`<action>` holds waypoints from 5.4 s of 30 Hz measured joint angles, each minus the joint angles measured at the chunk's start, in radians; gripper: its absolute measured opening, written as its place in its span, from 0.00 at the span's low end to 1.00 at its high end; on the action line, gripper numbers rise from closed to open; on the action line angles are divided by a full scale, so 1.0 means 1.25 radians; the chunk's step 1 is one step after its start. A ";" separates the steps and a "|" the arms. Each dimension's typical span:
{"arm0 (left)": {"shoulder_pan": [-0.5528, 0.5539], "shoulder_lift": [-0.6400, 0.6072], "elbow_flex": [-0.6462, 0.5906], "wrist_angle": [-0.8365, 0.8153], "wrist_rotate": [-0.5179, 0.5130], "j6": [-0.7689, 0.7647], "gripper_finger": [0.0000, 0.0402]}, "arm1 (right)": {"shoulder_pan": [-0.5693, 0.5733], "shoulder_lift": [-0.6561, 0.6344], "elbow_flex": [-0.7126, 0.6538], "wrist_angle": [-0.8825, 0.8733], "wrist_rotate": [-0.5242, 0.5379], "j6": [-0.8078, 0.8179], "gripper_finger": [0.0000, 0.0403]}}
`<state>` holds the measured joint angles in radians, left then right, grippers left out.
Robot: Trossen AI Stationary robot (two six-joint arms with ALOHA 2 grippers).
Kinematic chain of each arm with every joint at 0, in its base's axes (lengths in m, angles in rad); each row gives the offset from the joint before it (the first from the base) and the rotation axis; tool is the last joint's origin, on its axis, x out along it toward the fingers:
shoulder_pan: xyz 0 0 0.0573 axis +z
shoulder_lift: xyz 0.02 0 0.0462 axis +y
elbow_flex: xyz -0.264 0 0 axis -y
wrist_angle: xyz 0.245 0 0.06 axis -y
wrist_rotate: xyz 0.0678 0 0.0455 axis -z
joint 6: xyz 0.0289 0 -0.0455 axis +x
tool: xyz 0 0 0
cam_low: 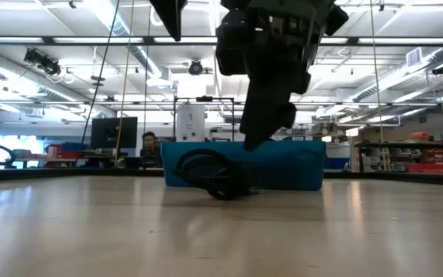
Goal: Pick and place USB-C Cables
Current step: Put the black charger cable into the blue bin
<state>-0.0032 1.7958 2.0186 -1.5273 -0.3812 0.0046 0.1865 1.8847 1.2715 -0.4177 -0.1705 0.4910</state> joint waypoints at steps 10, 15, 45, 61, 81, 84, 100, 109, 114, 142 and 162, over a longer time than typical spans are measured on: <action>0.000 0.000 0.000 -0.012 0.000 0.001 0.47 | -0.046 0.000 0.005 -0.034 0.023 -0.374 0.45; 0.000 0.000 0.000 -0.010 0.000 0.001 0.47 | -0.061 0.000 0.005 -0.053 0.015 -0.529 0.45; 0.000 0.001 0.000 0.031 0.000 -0.016 0.47 | -0.073 0.090 0.003 0.048 -0.065 -0.725 0.45; 0.000 0.001 0.000 0.033 0.000 -0.015 0.47 | -0.077 0.089 0.003 0.014 -0.029 -0.632 0.03; 0.000 0.001 0.000 0.063 -0.001 0.045 0.47 | -0.088 0.049 0.239 -0.198 -0.014 -0.518 0.00; 0.000 0.001 0.000 0.079 -0.001 0.066 0.47 | -0.097 0.049 0.254 -0.243 0.041 -0.519 0.00; 0.001 -0.016 -0.001 0.134 -0.038 0.169 0.46 | -0.183 -0.060 0.257 -0.349 0.251 -0.496 0.00; 0.001 -0.126 -0.001 0.116 -0.174 0.132 0.40 | -0.231 -0.112 0.262 -0.415 0.267 -0.481 0.00; 0.000 -0.207 0.001 0.069 -0.241 0.062 0.39 | -0.251 -0.108 0.259 -0.436 0.278 -0.473 0.00; 0.000 -0.339 -0.001 -0.035 -0.392 -0.095 0.39 | -0.137 -0.108 0.160 -0.562 0.356 0.105 0.00; 0.000 -0.339 0.000 -0.035 -0.392 -0.098 0.39 | -0.067 -0.108 0.146 -0.581 0.435 0.388 0.00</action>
<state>-0.0029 1.3724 2.0182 -1.5711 -0.8715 -0.1184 0.1025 1.7500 1.4542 -1.1439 0.3732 0.9765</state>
